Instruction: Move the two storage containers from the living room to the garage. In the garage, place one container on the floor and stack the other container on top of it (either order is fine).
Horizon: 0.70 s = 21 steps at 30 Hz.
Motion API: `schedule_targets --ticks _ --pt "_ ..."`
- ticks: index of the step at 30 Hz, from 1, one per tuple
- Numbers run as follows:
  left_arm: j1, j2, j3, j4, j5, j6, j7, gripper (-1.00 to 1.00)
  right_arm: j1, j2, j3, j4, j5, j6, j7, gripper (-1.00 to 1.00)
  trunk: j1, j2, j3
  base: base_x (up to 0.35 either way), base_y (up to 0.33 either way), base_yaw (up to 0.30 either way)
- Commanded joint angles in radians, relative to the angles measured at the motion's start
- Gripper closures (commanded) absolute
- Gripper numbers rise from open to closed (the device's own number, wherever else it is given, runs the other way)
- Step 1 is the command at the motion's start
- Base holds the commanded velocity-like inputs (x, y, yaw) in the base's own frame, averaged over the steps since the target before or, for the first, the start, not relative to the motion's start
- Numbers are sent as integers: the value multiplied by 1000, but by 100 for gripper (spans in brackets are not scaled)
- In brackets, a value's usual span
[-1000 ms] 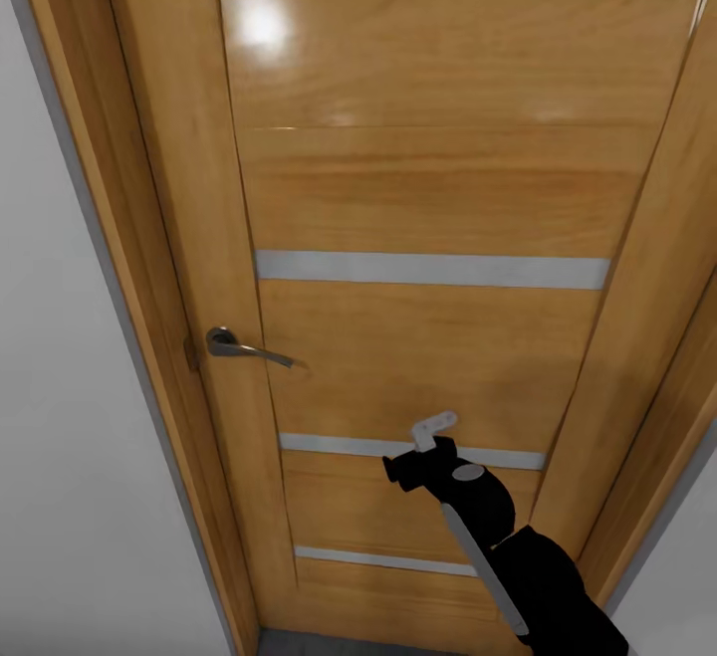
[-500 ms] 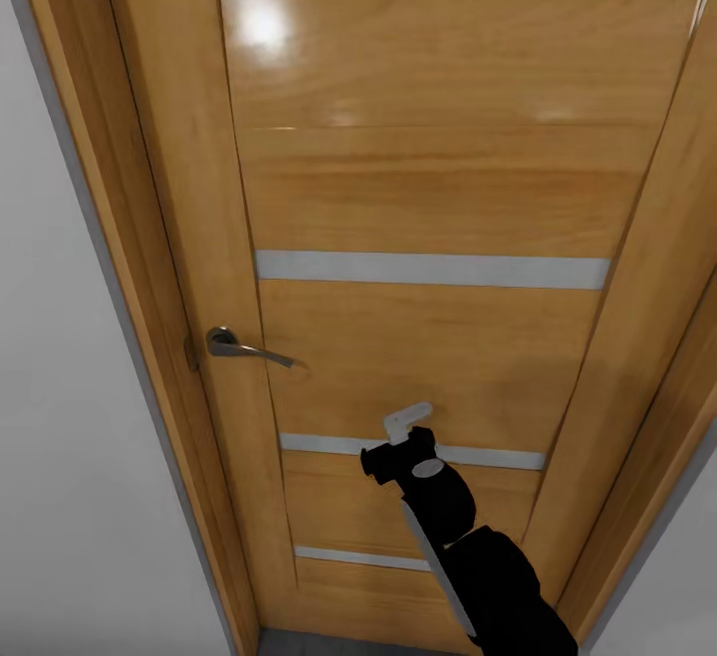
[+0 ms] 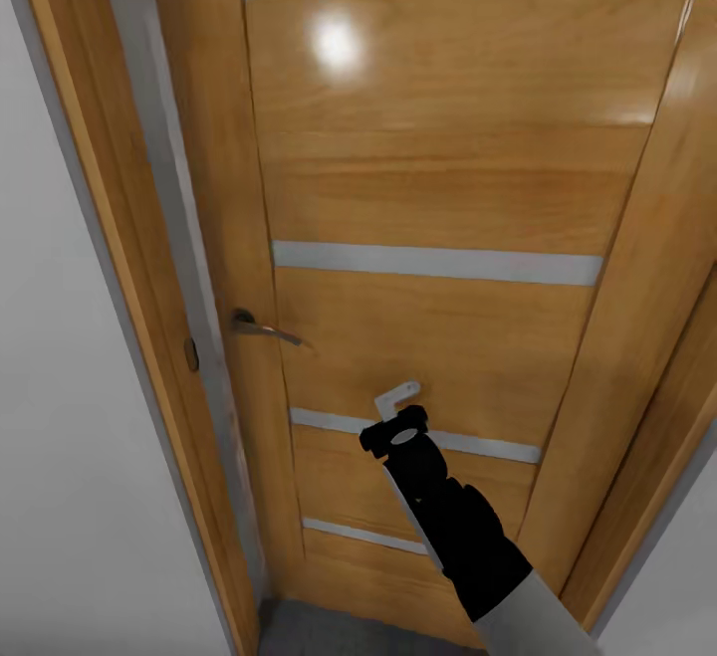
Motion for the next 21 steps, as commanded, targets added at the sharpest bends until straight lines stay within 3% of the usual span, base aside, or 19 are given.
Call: schedule_targets --ticks 1,6,14,15,21 --pt "0 0 0 0 6 -2 -1 -100 -15 1 1 26 8 -3 0 -100 0 -1 -1 0 0 0" --pt "0 0 -1 0 6 -2 -1 -100 -55 16 1 108 11 -21 -7 -100 0 -1 -1 0 0 0" --pt "0 0 -1 0 7 -2 -1 -100 -57 16 2 49 23 -5 -5 -100 0 -1 -1 0 0 0" --pt "0 -1 -1 0 7 -2 -1 -100 -57 16 8 16 89 32 -5 -100 0 -1 -1 0 0 0" --pt "0 -1 -1 0 7 -2 -1 -100 -60 16 21 17 116 37 -7 -100 0 -1 -1 0 0 0"
